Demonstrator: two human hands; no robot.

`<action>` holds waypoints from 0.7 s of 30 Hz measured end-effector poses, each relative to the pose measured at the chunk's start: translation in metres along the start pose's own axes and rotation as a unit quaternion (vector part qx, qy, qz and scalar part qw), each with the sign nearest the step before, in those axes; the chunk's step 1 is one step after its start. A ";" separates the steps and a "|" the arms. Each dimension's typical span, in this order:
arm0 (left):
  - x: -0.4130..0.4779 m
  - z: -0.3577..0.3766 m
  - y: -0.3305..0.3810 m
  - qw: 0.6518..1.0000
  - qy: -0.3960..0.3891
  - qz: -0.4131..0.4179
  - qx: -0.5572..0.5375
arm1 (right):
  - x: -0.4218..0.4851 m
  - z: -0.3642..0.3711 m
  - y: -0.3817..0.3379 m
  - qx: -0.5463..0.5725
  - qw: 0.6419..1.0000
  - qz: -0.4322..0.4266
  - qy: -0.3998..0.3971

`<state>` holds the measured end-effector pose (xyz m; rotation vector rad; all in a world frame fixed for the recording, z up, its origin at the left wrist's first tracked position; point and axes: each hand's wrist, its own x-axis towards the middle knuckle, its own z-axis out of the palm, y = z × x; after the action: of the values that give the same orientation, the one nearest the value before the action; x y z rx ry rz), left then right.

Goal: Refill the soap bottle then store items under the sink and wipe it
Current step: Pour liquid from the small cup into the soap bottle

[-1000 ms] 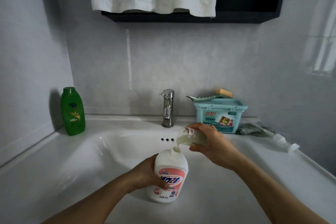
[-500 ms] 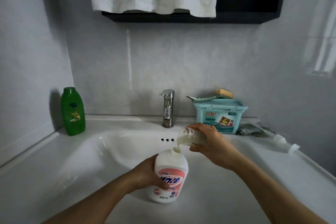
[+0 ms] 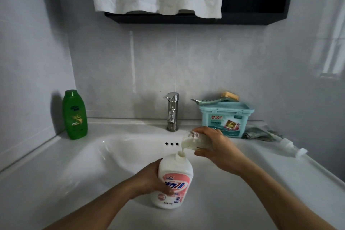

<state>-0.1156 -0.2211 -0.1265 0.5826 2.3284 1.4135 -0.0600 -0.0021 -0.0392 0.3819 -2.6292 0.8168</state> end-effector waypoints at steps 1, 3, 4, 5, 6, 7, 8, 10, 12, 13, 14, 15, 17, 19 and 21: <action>0.000 0.000 0.000 1.000 0.000 -0.001 0.001 | 0.000 0.000 0.000 0.000 1.000 0.002 -0.001; 0.001 0.000 0.000 1.000 0.000 -0.001 0.003 | 0.000 0.000 0.000 0.000 1.000 0.004 -0.001; 0.001 0.000 0.000 1.000 0.001 -0.001 0.003 | 0.000 0.000 0.000 -0.001 1.000 0.005 -0.001; 0.001 0.000 -0.001 1.000 0.002 -0.002 0.002 | 0.000 0.000 0.000 -0.003 1.000 0.004 0.000; 0.001 0.000 -0.001 1.000 0.003 -0.001 0.000 | 0.000 0.000 0.000 -0.006 1.000 0.003 0.000; 0.002 0.000 -0.002 1.000 0.006 -0.001 -0.001 | 0.000 0.000 0.000 -0.007 1.000 0.001 0.000; 0.002 0.000 -0.003 1.000 0.007 -0.001 -0.002 | 0.000 0.000 0.000 -0.006 1.000 0.000 -0.001; 0.001 0.000 -0.003 1.000 0.007 0.000 -0.002 | 0.000 0.000 0.000 -0.004 1.000 -0.001 -0.001; 0.001 0.000 -0.002 1.000 0.004 -0.001 -0.001 | 0.000 0.001 0.000 -0.008 1.000 -0.002 0.001; 0.000 0.000 -0.002 1.000 0.004 -0.001 0.001 | 0.000 0.001 0.000 -0.011 1.000 -0.005 0.002; 0.000 -0.001 -0.001 1.000 0.004 0.000 0.003 | 0.000 0.001 0.001 -0.012 1.000 -0.008 0.003; -0.001 -0.001 0.000 1.000 0.003 0.001 0.003 | 0.001 0.001 0.001 -0.011 1.000 -0.009 0.003; -0.001 0.000 0.001 1.000 -0.002 0.004 0.002 | 0.001 0.001 0.001 -0.009 1.000 -0.007 0.002; -0.002 0.000 0.001 1.000 -0.001 0.004 0.003 | 0.001 0.001 0.001 -0.009 1.000 -0.005 0.001; -0.002 0.000 0.002 1.000 0.002 0.002 0.004 | 0.001 0.001 0.001 -0.008 1.000 -0.003 0.001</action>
<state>-0.1135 -0.2213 -0.1245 0.5878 2.3369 1.4094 -0.0613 -0.0022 -0.0406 0.3830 -2.6297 0.7938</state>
